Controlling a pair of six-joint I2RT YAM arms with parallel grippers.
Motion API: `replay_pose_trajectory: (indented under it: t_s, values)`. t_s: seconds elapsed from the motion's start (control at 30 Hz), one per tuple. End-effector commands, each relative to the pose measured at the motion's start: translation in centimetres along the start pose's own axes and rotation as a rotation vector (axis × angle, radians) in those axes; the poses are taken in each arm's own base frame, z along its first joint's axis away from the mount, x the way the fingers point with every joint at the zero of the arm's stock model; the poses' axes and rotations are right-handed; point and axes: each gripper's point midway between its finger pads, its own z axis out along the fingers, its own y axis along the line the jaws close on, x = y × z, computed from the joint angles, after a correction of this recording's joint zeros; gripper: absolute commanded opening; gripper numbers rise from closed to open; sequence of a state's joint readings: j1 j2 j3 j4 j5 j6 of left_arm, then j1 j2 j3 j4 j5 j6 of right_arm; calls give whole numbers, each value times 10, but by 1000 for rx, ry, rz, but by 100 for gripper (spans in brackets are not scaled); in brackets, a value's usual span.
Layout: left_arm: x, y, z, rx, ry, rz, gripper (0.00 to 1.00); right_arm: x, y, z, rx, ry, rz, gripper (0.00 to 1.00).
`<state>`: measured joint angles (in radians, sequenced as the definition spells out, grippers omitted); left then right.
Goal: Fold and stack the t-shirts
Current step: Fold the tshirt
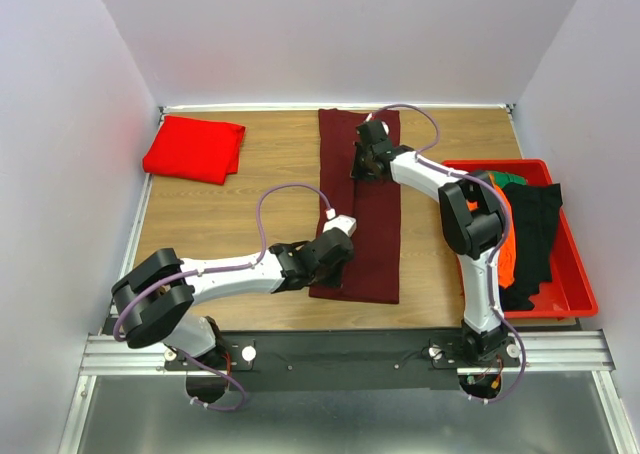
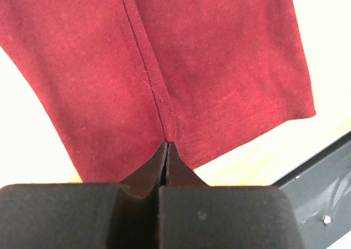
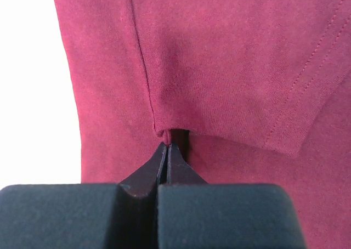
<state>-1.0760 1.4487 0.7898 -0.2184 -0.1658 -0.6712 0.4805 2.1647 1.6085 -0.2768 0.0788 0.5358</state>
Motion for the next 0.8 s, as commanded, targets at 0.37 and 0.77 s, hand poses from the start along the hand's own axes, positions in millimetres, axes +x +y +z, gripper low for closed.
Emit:
replay_pose_trajectory:
  t_s: [0.37, 0.77]
  values:
    - [10, -16, 7, 87, 25, 36, 0, 4, -18, 2, 77, -22, 17, 1]
    - [-16, -17, -12, 89, -83, 5, 46, -7, -10, -20, 42, -45, 20, 37]
